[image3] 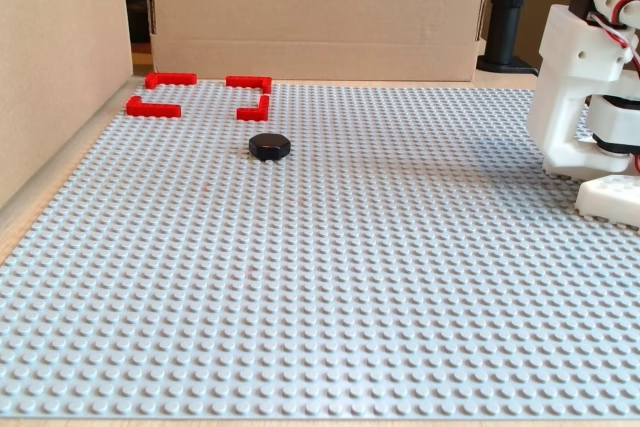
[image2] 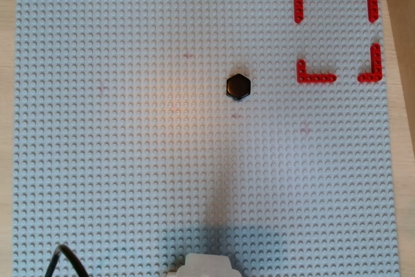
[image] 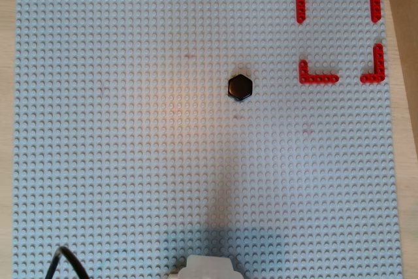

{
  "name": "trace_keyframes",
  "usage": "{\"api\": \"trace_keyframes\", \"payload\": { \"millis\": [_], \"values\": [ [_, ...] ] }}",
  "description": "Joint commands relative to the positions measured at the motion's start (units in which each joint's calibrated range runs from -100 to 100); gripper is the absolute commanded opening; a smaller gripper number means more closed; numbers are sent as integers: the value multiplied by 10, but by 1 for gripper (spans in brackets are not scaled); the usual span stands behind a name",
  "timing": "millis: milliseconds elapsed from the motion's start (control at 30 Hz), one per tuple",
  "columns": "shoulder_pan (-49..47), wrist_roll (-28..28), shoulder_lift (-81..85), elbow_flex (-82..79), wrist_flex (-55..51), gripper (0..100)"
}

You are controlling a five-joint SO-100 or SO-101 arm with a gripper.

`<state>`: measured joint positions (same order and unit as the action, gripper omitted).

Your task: Grab the Lego and store it in red box

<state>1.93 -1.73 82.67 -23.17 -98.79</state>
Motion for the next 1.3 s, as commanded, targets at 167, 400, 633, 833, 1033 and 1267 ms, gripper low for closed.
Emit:
{"api": "trace_keyframes", "payload": {
  "millis": [167,400,633,833,1033,1267],
  "values": [
    [0,-42,-290,82,-2,4],
    [1,-66,-410,77,5,4],
    [2,-65,-517,79,49,4],
    [1,-70,-608,80,103,4],
    [2,-68,-698,79,141,7],
    [-5,-60,-765,78,180,11]
  ]
}}
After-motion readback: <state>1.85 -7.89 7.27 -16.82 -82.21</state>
